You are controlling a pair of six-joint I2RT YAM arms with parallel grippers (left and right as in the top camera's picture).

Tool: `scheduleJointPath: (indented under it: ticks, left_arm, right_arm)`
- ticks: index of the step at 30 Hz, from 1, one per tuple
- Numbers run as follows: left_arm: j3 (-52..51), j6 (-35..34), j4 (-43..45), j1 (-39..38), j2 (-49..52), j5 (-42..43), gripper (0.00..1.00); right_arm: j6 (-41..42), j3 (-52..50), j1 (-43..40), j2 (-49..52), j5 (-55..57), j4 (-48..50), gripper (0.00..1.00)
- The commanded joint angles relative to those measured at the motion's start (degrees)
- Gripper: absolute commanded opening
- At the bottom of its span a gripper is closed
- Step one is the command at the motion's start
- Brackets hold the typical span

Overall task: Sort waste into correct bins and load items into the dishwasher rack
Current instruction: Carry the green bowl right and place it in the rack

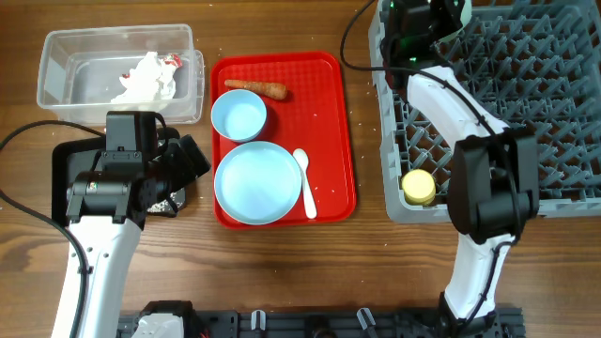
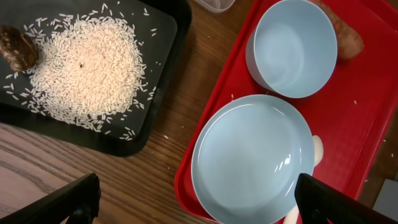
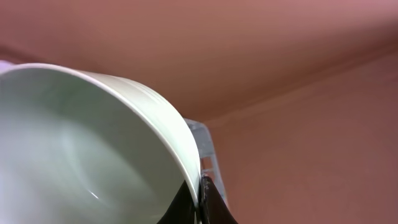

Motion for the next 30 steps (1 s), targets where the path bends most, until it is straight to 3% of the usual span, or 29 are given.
scheduleJointPath:
  ticks: [1, 13, 16, 18, 25, 28, 30]
  left_arm:
    - [0.2, 0.7, 0.1, 0.3, 0.3, -1.0, 1.0]
    - [0.2, 0.7, 0.1, 0.3, 0.3, -1.0, 1.0]
    - [0.2, 0.7, 0.1, 0.3, 0.3, -1.0, 1.0]
    - [0.2, 0.7, 0.1, 0.3, 0.3, -1.0, 1.0]
    - [0.2, 0.7, 0.1, 0.3, 0.3, -1.0, 1.0]
    - [0.2, 0.7, 0.1, 0.3, 0.3, -1.0, 1.0]
    - [0.2, 0.7, 0.1, 0.3, 0.3, -1.0, 1.0]
  right_arm:
    - [1.2, 0.1, 0.9, 2.0, -1.9, 0.0, 0.04]
    - [13.0, 0.1, 3.6, 2.5, -9.1, -13.3, 0.07]
    - [12.7, 0.1, 4.2, 2.5, -8.0, -13.7, 0.74]
    - [12.8, 0.1, 5.4, 1.7, -7.8, -13.6, 0.99]
    - [15.4, 0.1, 11.3, -4.2, -7.4, -15.0, 1.0]
    - [24.6, 0.1, 15.5, -8.2, -8.5, -23.7, 1.0]
    - [31.5, 0.1, 18.4, -9.7, -17.5, -33.0, 1.0]
